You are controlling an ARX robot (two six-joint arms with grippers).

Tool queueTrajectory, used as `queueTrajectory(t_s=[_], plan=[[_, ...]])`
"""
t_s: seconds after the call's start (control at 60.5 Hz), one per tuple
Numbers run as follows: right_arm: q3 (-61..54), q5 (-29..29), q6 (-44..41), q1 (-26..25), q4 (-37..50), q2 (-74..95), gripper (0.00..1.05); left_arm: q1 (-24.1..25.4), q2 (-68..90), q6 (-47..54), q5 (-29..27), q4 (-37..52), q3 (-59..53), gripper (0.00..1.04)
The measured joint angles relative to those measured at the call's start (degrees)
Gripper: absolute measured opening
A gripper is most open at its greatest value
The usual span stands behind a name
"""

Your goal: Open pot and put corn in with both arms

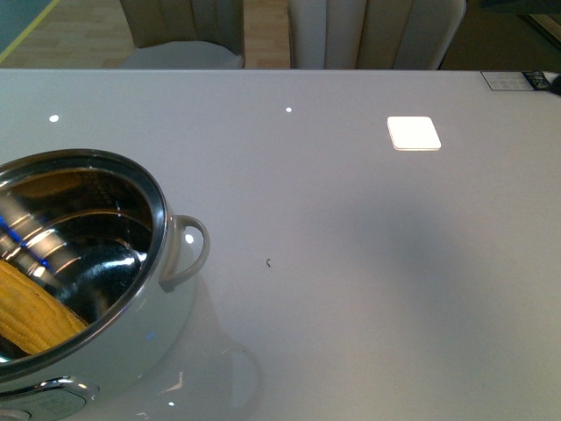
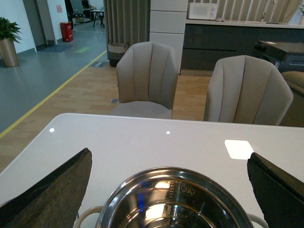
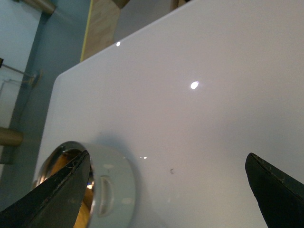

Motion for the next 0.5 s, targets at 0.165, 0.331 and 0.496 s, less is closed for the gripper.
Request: queueTrajectory(t_s=[0.165, 0.331, 0.496], plan=[[-6.82, -0.44, -5.11, -5.05, -3.28, -12.87, 0.96, 0.00, 0.00, 0.00, 0.00, 0.00, 0.00, 0.98], [-9.75, 7.10, -10.71, -4.15, 5.07, -13.31, 0.89, 0.00, 0.00, 0.00, 0.00, 0.00, 0.00, 0.98], [-20.68, 19.02, -25.66, -4.83, 29.29, -16.79, 0.59, 0.00, 0.00, 0.00, -0.02, 0.00, 0.00, 0.98]])
